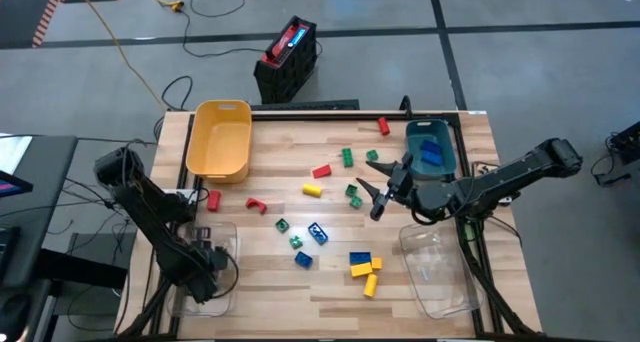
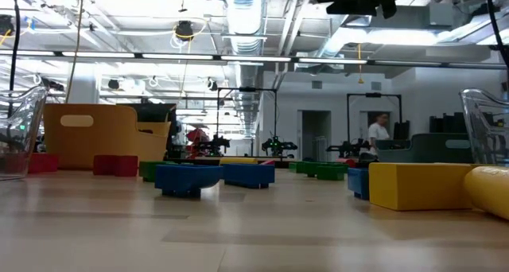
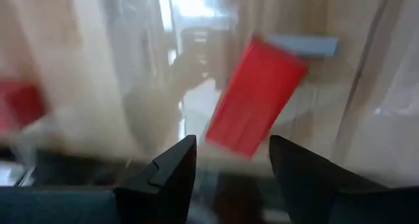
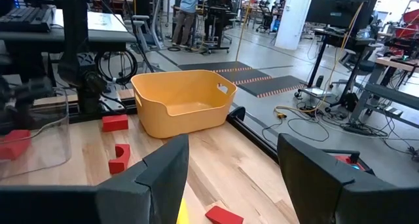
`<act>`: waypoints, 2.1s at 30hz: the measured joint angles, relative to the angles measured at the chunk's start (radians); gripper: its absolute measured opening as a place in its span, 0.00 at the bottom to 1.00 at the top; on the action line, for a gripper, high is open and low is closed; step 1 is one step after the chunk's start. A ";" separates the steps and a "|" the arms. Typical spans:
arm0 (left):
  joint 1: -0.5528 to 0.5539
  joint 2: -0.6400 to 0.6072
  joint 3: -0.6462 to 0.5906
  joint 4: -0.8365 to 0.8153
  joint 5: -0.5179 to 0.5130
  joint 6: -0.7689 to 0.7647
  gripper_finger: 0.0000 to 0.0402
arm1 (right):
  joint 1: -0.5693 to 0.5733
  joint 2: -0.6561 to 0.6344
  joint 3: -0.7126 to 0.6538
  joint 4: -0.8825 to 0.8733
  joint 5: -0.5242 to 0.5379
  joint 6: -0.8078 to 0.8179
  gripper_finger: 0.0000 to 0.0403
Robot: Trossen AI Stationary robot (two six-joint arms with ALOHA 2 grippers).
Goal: Sort blocks
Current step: Adjust the yellow bin
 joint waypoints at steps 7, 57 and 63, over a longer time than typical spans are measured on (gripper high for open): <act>0.002 -0.223 0.058 -0.156 -0.122 -0.141 0.47 | -0.020 0.000 0.000 0.006 -0.003 -0.023 0.62; 1.091 -0.194 -0.117 -0.080 -0.075 0.301 0.46 | -0.042 0.000 0.094 0.183 -0.146 -0.385 0.62; 1.087 -0.076 -0.111 -0.109 -0.048 0.375 0.46 | -0.042 0.000 0.094 0.181 -0.148 -0.390 0.62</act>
